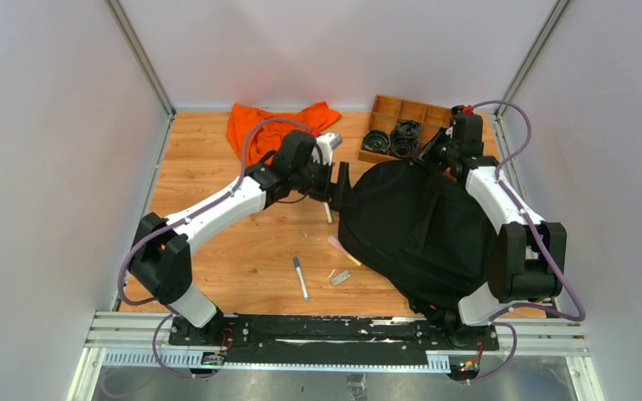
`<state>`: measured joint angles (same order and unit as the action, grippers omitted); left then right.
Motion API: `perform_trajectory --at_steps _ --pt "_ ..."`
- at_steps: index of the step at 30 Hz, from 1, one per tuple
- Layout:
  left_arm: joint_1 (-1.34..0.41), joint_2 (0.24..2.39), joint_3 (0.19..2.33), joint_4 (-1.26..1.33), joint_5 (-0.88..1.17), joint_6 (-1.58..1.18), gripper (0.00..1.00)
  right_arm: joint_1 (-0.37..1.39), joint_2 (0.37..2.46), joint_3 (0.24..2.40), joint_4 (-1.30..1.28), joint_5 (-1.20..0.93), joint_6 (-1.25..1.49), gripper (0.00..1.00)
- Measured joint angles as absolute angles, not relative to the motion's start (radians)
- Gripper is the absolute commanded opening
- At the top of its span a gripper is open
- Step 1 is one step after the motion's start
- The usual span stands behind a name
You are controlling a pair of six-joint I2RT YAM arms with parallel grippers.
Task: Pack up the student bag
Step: Zip the student bag at the center of the board.
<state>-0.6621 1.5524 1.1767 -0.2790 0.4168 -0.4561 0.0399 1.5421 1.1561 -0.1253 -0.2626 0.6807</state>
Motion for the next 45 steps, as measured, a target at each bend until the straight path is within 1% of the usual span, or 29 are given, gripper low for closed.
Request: perform_trajectory --at_steps 5,9,14,16,17,18,19,20,21,26,34,39,40,41,42,43,44,45 --pt "-0.654 1.667 1.453 -0.387 0.344 -0.329 0.8 0.044 1.523 1.155 -0.14 -0.268 0.654 0.0" --pt "-0.65 1.84 1.682 -0.461 0.304 -0.239 0.77 0.044 1.523 1.155 -0.157 -0.276 0.636 0.0" --pt "-0.644 2.004 1.821 -0.576 0.315 -0.161 0.75 0.044 1.525 1.155 -0.159 -0.294 0.619 0.0" --pt "-0.643 2.055 1.845 -0.606 0.334 -0.144 0.7 0.044 1.531 1.155 -0.159 -0.299 0.608 0.0" --pt "-0.643 2.074 1.852 -0.619 0.342 -0.139 0.63 0.044 1.535 1.155 -0.159 -0.301 0.605 0.0" --pt "-0.643 2.09 1.86 -0.632 0.351 -0.137 0.46 0.044 1.538 1.155 -0.159 -0.305 0.603 0.0" --pt "-0.643 2.104 1.869 -0.64 0.357 -0.136 0.23 0.044 1.541 1.155 -0.159 -0.306 0.601 0.0" --pt "-0.643 2.116 1.882 -0.647 0.361 -0.136 0.03 0.044 1.543 1.155 -0.159 -0.307 0.6 0.0" --pt "-0.641 2.127 1.898 -0.653 0.366 -0.123 0.0 0.044 1.547 1.155 -0.158 -0.307 0.597 0.0" --pt "-0.615 2.138 1.913 -0.646 0.413 -0.15 0.0 0.031 1.575 1.155 -0.16 -0.312 0.582 0.0" --pt "-0.472 2.077 1.669 -0.434 0.547 -0.262 0.0 -0.094 1.578 1.133 -0.174 -0.358 0.58 0.0" --pt "-0.469 2.037 1.617 -0.375 0.558 -0.286 0.0 -0.111 1.571 1.105 -0.185 -0.382 0.58 0.0" --pt "-0.469 2.035 1.611 -0.363 0.562 -0.295 0.0 -0.113 1.567 1.099 -0.187 -0.383 0.58 0.05" --pt "-0.469 2.033 1.607 -0.353 0.565 -0.305 0.0 -0.115 1.561 1.096 -0.191 -0.383 0.58 0.25" --pt "-0.469 2.033 1.604 -0.345 0.569 -0.314 0.0 -0.117 1.555 1.095 -0.196 -0.385 0.579 0.42" --pt "-0.469 2.033 1.602 -0.339 0.572 -0.323 0.0 -0.118 1.548 1.095 -0.204 -0.384 0.575 0.53" --pt "-0.468 2.033 1.597 -0.334 0.572 -0.331 0.0 -0.12 1.538 1.095 -0.215 -0.374 0.575 0.66" --pt "-0.467 2.033 1.594 -0.331 0.573 -0.338 0.0 -0.125 1.523 1.095 -0.233 -0.357 0.566 0.72"
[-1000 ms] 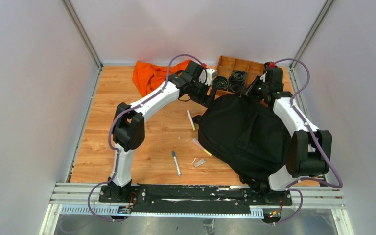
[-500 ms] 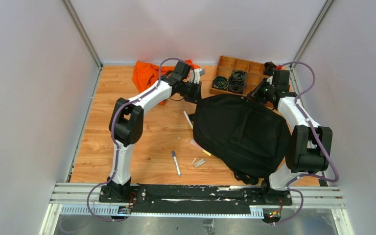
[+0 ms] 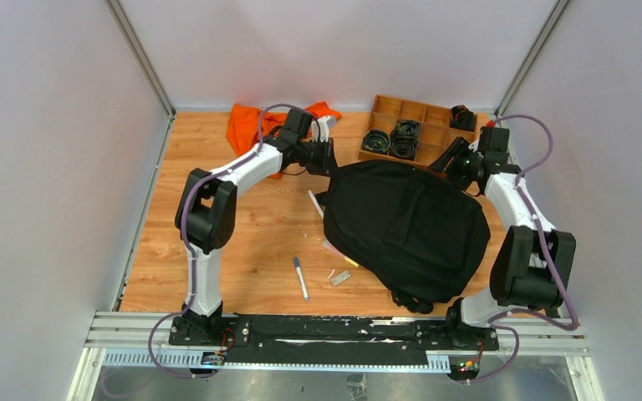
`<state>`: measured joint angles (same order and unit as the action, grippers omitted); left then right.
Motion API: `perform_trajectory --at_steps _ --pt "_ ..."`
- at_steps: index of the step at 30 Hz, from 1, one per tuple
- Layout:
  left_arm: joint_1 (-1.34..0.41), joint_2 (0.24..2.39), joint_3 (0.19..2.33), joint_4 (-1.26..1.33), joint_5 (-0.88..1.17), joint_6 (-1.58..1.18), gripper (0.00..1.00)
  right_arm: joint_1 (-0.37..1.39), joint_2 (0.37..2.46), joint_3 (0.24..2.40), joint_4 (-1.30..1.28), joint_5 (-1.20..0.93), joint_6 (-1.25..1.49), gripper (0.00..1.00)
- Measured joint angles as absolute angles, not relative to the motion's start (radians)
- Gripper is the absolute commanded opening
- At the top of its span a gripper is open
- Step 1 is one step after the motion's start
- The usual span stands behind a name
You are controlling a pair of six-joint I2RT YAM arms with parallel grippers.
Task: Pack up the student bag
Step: Zip the student bag at the center of the board.
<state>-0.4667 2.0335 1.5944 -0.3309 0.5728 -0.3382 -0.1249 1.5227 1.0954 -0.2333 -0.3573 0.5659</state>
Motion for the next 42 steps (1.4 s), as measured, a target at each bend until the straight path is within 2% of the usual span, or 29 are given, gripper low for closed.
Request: perform_trajectory --at_steps 1,4,7,9,11,12,13,15,16,19,21,27,30,36,38,42 --pt "-0.466 2.033 1.591 -0.327 0.572 -0.349 0.0 -0.131 1.501 1.093 -0.256 -0.341 0.556 0.77" --pt "-0.463 2.031 1.579 -0.312 0.573 -0.37 0.0 -0.141 1.368 1.047 -0.299 -0.277 0.533 0.78" --pt "-0.462 2.008 1.541 -0.28 0.572 -0.395 0.0 -0.143 1.177 0.96 -0.339 -0.257 0.521 0.7" --pt "-0.461 1.991 1.523 -0.271 0.569 -0.411 0.23 -0.143 1.081 0.913 -0.361 -0.258 0.514 0.67" --pt "-0.461 1.985 1.523 -0.268 0.565 -0.426 0.45 -0.137 1.004 0.862 -0.393 -0.261 0.507 0.49" --pt "-0.461 1.982 1.524 -0.267 0.561 -0.43 0.52 -0.129 0.976 0.839 -0.407 -0.261 0.501 0.39" --pt "-0.46 1.977 1.524 -0.266 0.556 -0.432 0.58 -0.12 0.957 0.82 -0.422 -0.262 0.495 0.34" --pt "-0.46 1.961 1.524 -0.27 0.537 -0.444 0.63 -0.084 0.927 0.773 -0.448 -0.264 0.49 0.29" --pt "-0.46 1.946 1.524 -0.274 0.524 -0.447 0.64 -0.061 0.917 0.752 -0.465 -0.262 0.486 0.31" --pt "-0.46 1.879 1.524 -0.295 0.478 -0.44 0.64 0.007 0.927 0.744 -0.502 -0.247 0.464 0.47" --pt "-0.467 1.827 1.528 -0.323 0.447 -0.427 0.62 0.074 0.969 0.772 -0.522 -0.213 0.444 0.51" --pt "-0.578 1.756 1.604 -0.447 0.345 -0.378 0.61 0.269 1.182 0.934 -0.531 -0.126 0.41 0.47" --pt "-0.63 1.707 1.515 -0.422 0.36 -0.404 0.61 0.332 1.286 1.009 -0.519 -0.102 0.402 0.46" --pt "-0.618 1.674 1.378 -0.407 0.369 -0.448 0.61 0.371 1.402 1.102 -0.544 0.014 0.361 0.44" --pt "-0.616 1.673 1.351 -0.404 0.368 -0.458 0.61 0.371 1.402 1.102 -0.555 0.064 0.347 0.46" --pt "-0.617 1.672 1.328 -0.398 0.369 -0.468 0.61 0.371 1.398 1.097 -0.579 0.141 0.324 0.57"
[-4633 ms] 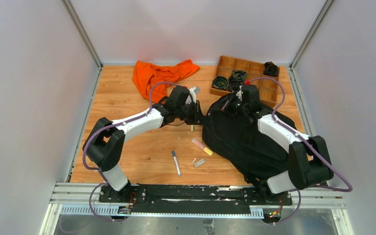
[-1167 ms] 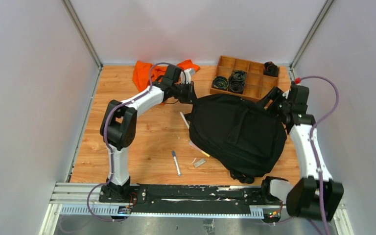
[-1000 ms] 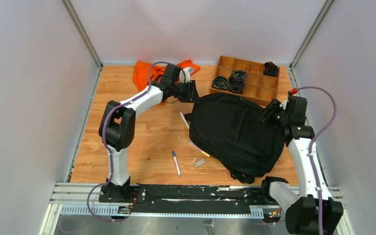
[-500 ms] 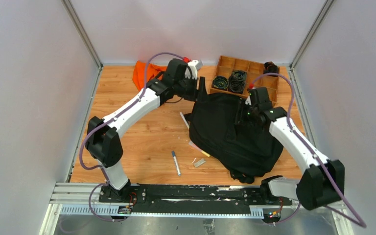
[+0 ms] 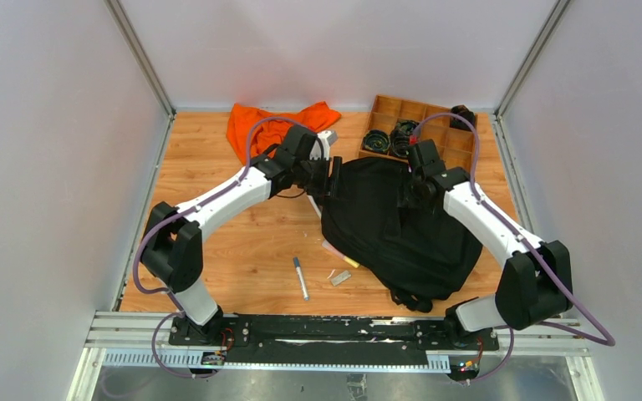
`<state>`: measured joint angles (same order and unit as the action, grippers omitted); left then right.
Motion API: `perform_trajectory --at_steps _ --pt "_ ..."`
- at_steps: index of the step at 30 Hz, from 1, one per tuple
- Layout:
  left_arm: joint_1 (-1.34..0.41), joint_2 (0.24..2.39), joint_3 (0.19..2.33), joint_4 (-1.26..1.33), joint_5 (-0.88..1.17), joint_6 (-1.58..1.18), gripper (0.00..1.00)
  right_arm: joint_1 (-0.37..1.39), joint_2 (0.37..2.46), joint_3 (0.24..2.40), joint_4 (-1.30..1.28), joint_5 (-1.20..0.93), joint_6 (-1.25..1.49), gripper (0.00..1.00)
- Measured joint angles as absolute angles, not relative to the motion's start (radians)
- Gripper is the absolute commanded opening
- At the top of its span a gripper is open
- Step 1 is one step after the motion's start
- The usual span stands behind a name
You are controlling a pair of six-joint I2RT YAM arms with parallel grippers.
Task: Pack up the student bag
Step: Unzip the student bag at the center of the board.
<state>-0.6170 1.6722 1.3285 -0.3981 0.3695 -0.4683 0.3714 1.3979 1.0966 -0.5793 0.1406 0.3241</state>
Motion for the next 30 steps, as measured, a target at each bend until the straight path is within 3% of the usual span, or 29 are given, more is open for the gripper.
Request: perform_trajectory --at_steps 3,7,11,14,22,30 --pt "-0.617 1.672 1.328 -0.387 0.373 -0.472 0.6 0.371 1.396 1.061 -0.578 0.144 0.317 0.65" --pt "-0.617 1.672 1.328 -0.386 0.373 -0.472 0.6 0.371 1.4 1.007 -0.561 0.133 0.313 0.67" --pt "-0.617 1.672 1.328 -0.384 0.375 -0.474 0.59 0.371 1.406 1.007 -0.557 0.144 0.311 0.5" --pt "-0.617 1.672 1.328 -0.383 0.379 -0.476 0.59 0.371 1.398 1.004 -0.551 0.156 0.316 0.27" --pt "-0.617 1.673 1.335 -0.384 0.382 -0.476 0.58 0.35 1.248 0.974 -0.619 0.224 0.306 0.0" --pt "-0.618 1.673 1.342 -0.383 0.385 -0.475 0.58 0.35 1.194 1.021 -0.684 0.245 0.291 0.01"
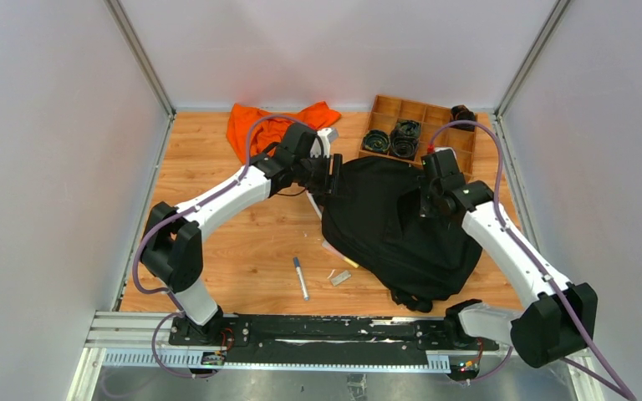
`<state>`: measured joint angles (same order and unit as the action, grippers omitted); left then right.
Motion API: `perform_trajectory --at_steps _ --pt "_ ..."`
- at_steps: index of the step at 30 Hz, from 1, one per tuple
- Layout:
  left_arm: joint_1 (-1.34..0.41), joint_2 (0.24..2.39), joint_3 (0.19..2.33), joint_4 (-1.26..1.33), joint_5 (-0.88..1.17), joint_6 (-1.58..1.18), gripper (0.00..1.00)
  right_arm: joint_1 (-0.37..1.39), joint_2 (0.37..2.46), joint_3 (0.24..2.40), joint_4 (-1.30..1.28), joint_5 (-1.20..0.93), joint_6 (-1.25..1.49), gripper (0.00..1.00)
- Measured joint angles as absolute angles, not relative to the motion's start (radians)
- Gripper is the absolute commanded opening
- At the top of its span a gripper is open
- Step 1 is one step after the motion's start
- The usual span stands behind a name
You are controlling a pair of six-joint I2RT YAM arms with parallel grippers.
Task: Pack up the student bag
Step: Unzip the student bag at the center of the board.
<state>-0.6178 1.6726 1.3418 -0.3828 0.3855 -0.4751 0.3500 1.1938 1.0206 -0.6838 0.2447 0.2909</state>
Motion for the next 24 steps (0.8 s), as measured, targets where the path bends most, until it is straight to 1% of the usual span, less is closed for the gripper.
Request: perform_trajectory --at_steps 2,5,6,9,10,13,16,21,24 --pt "-0.618 1.673 1.342 -0.383 0.385 -0.474 0.59 0.35 1.181 1.031 -0.698 0.245 0.291 0.11" --pt "-0.619 1.673 1.342 -0.384 0.385 -0.471 0.59 0.35 1.151 1.044 -0.718 0.252 0.295 0.15" --pt "-0.621 1.673 1.342 -0.384 0.385 -0.471 0.59 0.35 1.134 1.044 -0.722 0.261 0.299 0.2" --pt "-0.631 1.673 1.345 -0.392 0.384 -0.463 0.59 0.349 1.037 1.031 -0.711 0.307 0.303 0.43" --pt "-0.636 1.673 1.352 -0.403 0.382 -0.459 0.59 0.348 0.996 1.022 -0.7 0.318 0.303 0.48" --pt "-0.647 1.673 1.377 -0.421 0.381 -0.449 0.59 0.346 0.931 1.012 -0.678 0.317 0.304 0.59" --pt "-0.651 1.673 1.393 -0.421 0.381 -0.445 0.59 0.346 0.952 1.012 -0.662 0.287 0.31 0.64" --pt "-0.651 1.673 1.395 -0.421 0.381 -0.445 0.59 0.346 1.1 1.01 -0.65 0.226 0.315 0.67" --pt "-0.651 1.673 1.395 -0.421 0.381 -0.445 0.59 0.346 1.151 1.01 -0.648 0.198 0.318 0.68"
